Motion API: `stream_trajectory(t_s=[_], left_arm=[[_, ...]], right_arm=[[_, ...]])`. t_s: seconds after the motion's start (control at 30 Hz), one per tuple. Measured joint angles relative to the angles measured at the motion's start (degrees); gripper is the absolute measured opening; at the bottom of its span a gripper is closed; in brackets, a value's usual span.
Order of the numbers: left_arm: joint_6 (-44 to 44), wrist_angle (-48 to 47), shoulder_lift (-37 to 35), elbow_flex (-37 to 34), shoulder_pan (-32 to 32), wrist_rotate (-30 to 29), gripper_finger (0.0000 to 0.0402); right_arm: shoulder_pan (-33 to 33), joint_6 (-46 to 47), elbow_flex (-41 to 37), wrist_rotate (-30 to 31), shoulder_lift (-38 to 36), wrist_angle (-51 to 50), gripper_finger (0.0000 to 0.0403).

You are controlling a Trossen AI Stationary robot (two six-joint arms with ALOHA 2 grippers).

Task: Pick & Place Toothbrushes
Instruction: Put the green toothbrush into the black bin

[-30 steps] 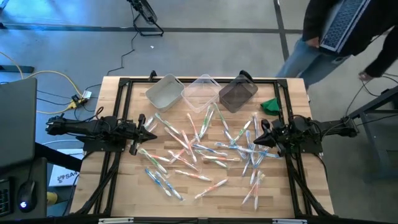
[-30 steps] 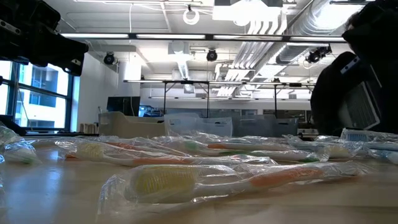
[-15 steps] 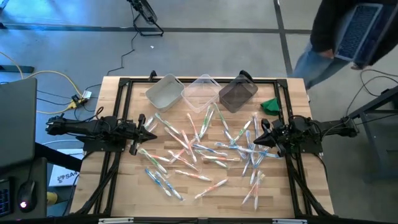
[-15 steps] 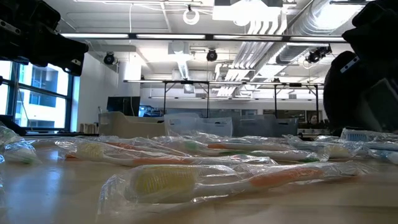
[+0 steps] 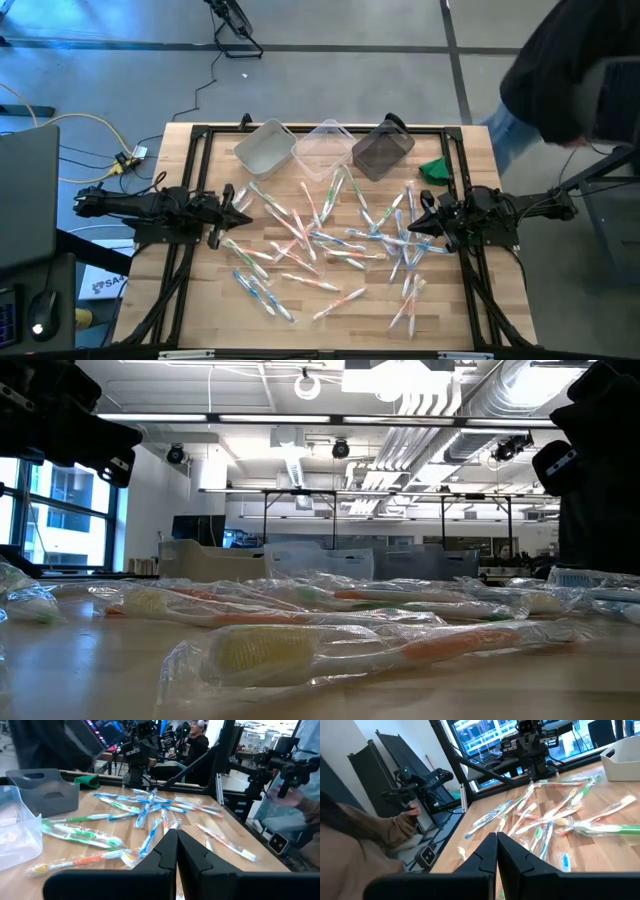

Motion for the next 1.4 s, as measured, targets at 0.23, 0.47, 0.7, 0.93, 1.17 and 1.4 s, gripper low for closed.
stream_trajectory(t_s=[0.23, 0.47, 0.7, 0.93, 1.17, 1.4], left_arm=[[0.4, 0.0, 0.0, 0.0, 0.0, 0.0, 0.0000], [-0.1, 0.0, 0.0, 0.0, 0.0, 0.0, 0.0000], [-1.0, 0.0, 0.0, 0.0, 0.0, -1.2, 0.0000], [-1.1, -0.5, 0.0, 0.0, 0.0, -0.4, 0.0000], [-1.1, 1.3, 0.0, 0.0, 0.0, -0.2, 0.0000], [-1.1, 3.7, 0.0, 0.0, 0.0, -3.6, 0.0000]], right_arm=[[0.0, -0.2, 0.0, 0.1, 0.0, 0.0, 0.0003], [0.0, -4.2, 0.0, 4.4, 0.0, 0.5, 0.0003], [0.0, -11.5, 0.1, 6.9, 0.0, 1.7, 0.0003], [0.0, -14.8, 0.1, 8.1, 0.0, 1.8, 0.0003], [0.0, -15.7, 0.1, 7.1, 0.0, 4.6, 0.0003], [0.0, -25.4, 0.0, 7.5, 0.0, 7.8, 0.0003]])
